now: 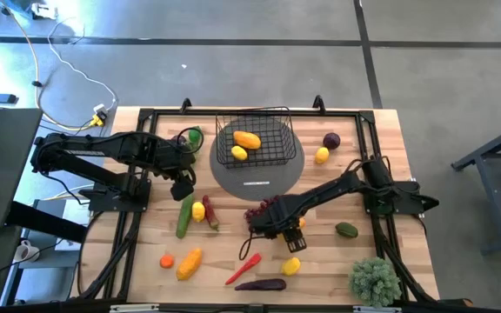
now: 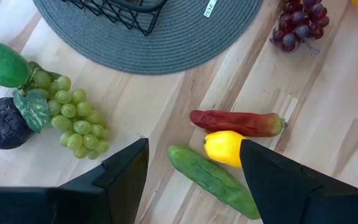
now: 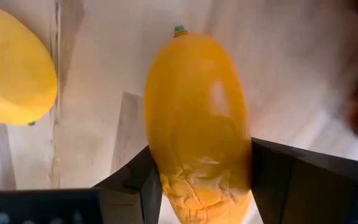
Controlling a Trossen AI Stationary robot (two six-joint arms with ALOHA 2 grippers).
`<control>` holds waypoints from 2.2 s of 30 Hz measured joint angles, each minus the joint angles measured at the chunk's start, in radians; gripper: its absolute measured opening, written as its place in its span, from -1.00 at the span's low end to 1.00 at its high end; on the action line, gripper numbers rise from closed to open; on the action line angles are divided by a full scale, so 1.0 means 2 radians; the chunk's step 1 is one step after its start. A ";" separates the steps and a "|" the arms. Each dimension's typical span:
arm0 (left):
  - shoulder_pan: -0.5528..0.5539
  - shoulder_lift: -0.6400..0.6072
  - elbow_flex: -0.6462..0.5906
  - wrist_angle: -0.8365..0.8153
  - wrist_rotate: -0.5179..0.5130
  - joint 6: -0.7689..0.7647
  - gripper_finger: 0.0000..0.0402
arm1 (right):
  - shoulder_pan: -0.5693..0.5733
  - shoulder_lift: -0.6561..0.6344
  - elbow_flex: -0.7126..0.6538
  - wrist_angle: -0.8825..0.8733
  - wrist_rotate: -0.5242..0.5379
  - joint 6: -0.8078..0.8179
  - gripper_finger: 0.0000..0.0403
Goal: Build produce basket
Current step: Put the top mango into the wire basket
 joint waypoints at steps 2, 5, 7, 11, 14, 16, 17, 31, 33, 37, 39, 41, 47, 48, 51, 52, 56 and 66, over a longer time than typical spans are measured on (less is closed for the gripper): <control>0.000 0.000 0.000 0.000 -0.004 0.001 0.21 | -0.007 -0.011 0.000 -0.001 -0.001 0.002 -0.22; 0.004 0.000 0.000 0.000 -0.004 0.001 0.21 | -0.020 -0.032 0.000 -0.003 -0.001 0.013 -0.22; 0.007 0.000 0.000 0.000 -0.004 0.001 0.21 | -0.029 -0.047 0.000 -0.003 -0.002 0.019 -0.22; 0.013 0.000 0.000 0.001 -0.004 0.001 0.21 | -0.050 -0.074 0.000 0.000 -0.005 0.037 -0.22; 0.016 0.000 0.000 0.001 -0.004 0.001 0.21 | -0.069 -0.094 0.000 0.003 -0.018 0.053 -0.22; 0.020 0.000 0.000 0.002 -0.005 0.001 0.21 | -0.080 -0.106 0.000 0.006 -0.022 0.063 -0.22; 0.021 0.000 0.000 0.002 -0.006 0.001 0.21 | -0.085 -0.113 0.000 0.008 -0.023 0.065 -0.22; 0.044 0.000 0.000 0.011 -0.019 0.001 0.21 | -0.173 -0.166 0.000 0.103 -0.018 0.093 -0.22; 0.047 0.000 0.000 0.016 -0.019 0.001 0.21 | -0.186 -0.167 0.000 0.125 -0.014 0.092 -0.22; 0.051 0.000 0.000 0.027 -0.019 0.001 0.21 | -0.215 -0.167 0.000 0.180 -0.002 0.092 -0.22; 0.051 0.000 0.000 0.033 -0.019 0.001 0.21 | -0.230 -0.167 0.000 0.204 -0.001 0.086 -0.22; 0.051 0.000 0.000 0.037 -0.024 0.000 0.21 | -0.246 -0.167 0.000 0.217 0.000 0.073 -0.22; 0.051 0.000 0.000 0.063 -0.042 -0.043 0.21 | -0.296 -0.167 0.000 0.246 0.013 0.033 -0.22; 0.051 0.000 0.000 0.064 -0.042 -0.052 0.21 | -0.305 -0.167 0.000 0.252 0.016 0.025 -0.22; 0.051 0.001 0.000 0.067 -0.042 -0.078 0.21 | -0.329 -0.167 0.000 0.266 0.026 0.011 -0.22; 0.051 0.002 0.000 0.067 -0.042 -0.090 0.21 | -0.336 -0.167 0.000 0.271 0.032 0.009 -0.22; 0.050 0.003 0.000 0.067 -0.042 -0.133 0.21 | -0.361 -0.166 0.000 0.283 0.041 0.009 -0.22; 0.050 0.003 0.000 0.065 -0.048 -0.196 0.21 | -0.384 -0.112 0.000 0.284 0.035 0.000 -0.22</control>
